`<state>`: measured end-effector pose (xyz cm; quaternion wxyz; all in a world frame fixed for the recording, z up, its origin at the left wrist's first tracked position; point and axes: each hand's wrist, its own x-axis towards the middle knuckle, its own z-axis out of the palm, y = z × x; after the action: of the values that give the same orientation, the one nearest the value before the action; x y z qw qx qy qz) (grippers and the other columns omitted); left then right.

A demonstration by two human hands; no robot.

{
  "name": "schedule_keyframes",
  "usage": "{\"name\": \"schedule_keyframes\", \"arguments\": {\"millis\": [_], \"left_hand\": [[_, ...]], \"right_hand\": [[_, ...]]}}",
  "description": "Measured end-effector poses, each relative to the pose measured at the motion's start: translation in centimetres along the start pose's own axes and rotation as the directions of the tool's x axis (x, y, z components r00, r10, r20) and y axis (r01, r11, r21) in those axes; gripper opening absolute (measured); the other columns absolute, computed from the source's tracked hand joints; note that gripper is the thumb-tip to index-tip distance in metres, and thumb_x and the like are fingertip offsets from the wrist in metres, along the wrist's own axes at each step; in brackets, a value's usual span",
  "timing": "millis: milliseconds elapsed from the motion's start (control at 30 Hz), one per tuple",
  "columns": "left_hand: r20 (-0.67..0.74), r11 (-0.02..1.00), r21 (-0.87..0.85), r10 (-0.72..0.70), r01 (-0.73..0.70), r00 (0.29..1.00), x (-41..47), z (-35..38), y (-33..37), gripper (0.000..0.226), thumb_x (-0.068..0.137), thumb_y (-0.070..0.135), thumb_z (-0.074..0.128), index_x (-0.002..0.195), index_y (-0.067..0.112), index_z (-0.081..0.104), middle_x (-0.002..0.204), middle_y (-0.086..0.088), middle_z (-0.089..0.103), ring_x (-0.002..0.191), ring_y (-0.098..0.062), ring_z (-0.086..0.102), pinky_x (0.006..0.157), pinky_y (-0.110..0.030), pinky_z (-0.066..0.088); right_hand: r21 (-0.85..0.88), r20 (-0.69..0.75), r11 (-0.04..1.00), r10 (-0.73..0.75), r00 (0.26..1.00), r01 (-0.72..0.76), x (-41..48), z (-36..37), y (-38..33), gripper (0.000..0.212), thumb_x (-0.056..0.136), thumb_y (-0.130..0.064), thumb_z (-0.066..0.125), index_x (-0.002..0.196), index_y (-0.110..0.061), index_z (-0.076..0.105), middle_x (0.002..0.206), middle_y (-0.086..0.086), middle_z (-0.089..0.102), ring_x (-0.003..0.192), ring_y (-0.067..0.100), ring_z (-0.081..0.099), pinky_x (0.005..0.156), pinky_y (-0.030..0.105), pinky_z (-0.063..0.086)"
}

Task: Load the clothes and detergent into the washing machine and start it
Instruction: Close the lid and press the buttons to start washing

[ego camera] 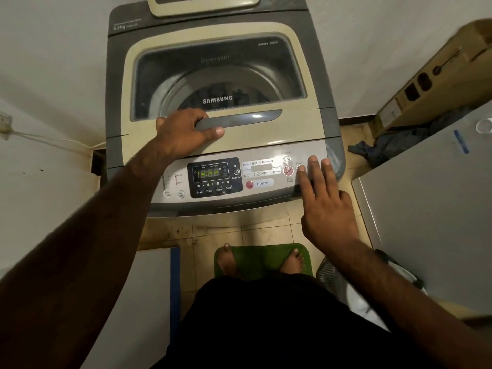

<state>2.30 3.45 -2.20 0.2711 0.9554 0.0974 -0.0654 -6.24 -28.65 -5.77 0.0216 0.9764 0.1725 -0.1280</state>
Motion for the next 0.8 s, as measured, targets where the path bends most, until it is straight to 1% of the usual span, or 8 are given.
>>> {"name": "schedule_keyframes", "arguments": {"millis": [100,233,300,367,533,633,733,800], "left_hand": [[0.019,1.000,0.007,0.006,-0.006,1.000,0.0,-0.1,0.1,0.038,0.085,0.065,0.062,0.094,0.028,0.062,0.098,0.003,0.065,0.100,-0.023,0.059,0.100,-0.047,0.033],[0.073,0.999,-0.041,-0.022,0.025,0.997,0.2,-0.3,-0.1,0.044,0.075,0.073,0.059,0.087,0.032,0.060,0.088,0.007,0.062,0.097,-0.025,0.061,0.101,-0.054,0.042],[0.046,0.999,-0.032,-0.014,0.015,0.999,0.2,-0.2,-0.1,0.037,0.081,0.067,0.063,0.088,0.031,0.060,0.089,0.006,0.061,0.098,-0.024,0.060,0.102,-0.052,0.039],[0.016,1.000,-0.002,-0.006,0.006,1.000,0.2,-0.1,0.0,0.033,0.086,0.062,0.064,0.091,0.029,0.060,0.094,0.005,0.062,0.099,-0.021,0.057,0.103,-0.049,0.033],[0.012,0.999,0.052,0.002,-0.003,1.000,0.1,-0.2,0.1,0.032,0.086,0.064,0.062,0.087,0.032,0.057,0.094,0.008,0.061,0.100,-0.019,0.054,0.093,-0.042,0.026],[0.014,0.998,0.066,0.003,-0.004,1.000,0.1,-0.2,0.1,0.034,0.085,0.067,0.060,0.087,0.033,0.057,0.094,0.009,0.061,0.102,-0.020,0.055,0.094,-0.043,0.027],[0.018,0.997,0.072,0.005,-0.006,1.000,0.2,-0.2,0.0,0.034,0.084,0.068,0.060,0.086,0.034,0.057,0.094,0.010,0.061,0.105,-0.022,0.057,0.094,-0.043,0.028],[0.014,0.998,0.063,0.002,-0.003,1.000,0.2,-0.2,0.0,0.033,0.085,0.067,0.060,0.086,0.035,0.057,0.094,0.010,0.061,0.105,-0.020,0.056,0.096,-0.044,0.029]], "right_hand": [[0.031,0.006,1.000,0.003,1.000,-0.003,-0.1,-0.2,0.0,0.106,0.082,-0.024,0.073,0.164,-0.014,0.007,0.174,0.013,0.001,0.160,0.038,0.001,0.106,0.056,0.048],[0.072,0.019,0.997,0.015,1.000,-0.016,-0.2,-0.8,-0.4,0.107,0.082,-0.030,0.074,0.164,-0.013,0.008,0.175,0.012,-0.001,0.160,0.038,0.000,0.109,0.054,0.046],[0.088,0.024,0.996,0.025,0.999,-0.027,-0.2,-1.2,-1.1,0.104,0.085,-0.031,0.073,0.164,-0.011,0.009,0.174,0.014,-0.001,0.160,0.039,0.000,0.111,0.054,0.045],[0.106,0.031,0.994,0.034,0.999,-0.037,-0.3,-1.7,-1.8,0.101,0.087,-0.032,0.070,0.164,-0.011,0.009,0.174,0.017,-0.002,0.159,0.041,-0.001,0.113,0.054,0.043],[0.148,0.089,0.989,0.018,0.996,-0.031,-0.9,-2.6,-3.9,0.104,0.091,-0.036,0.066,0.164,-0.025,-0.007,0.172,0.021,-0.009,0.158,0.046,-0.005,0.115,0.055,0.040],[0.152,0.132,0.988,-0.013,0.991,-0.007,-1.3,-2.9,-5.2,0.106,0.092,-0.035,0.066,0.161,-0.035,-0.015,0.171,0.022,-0.015,0.158,0.046,-0.008,0.118,0.055,0.037],[0.136,0.104,0.990,-0.048,0.993,0.033,-1.8,-2.9,-6.4,0.106,0.090,-0.035,0.067,0.162,-0.036,-0.011,0.172,0.021,-0.005,0.159,0.041,-0.004,0.123,0.054,0.026],[0.113,0.074,0.991,-0.078,0.994,0.069,-2.0,-2.8,-7.2,0.106,0.087,-0.035,0.068,0.163,-0.035,-0.005,0.171,0.021,0.009,0.159,0.040,0.006,0.123,0.054,0.027]]}}
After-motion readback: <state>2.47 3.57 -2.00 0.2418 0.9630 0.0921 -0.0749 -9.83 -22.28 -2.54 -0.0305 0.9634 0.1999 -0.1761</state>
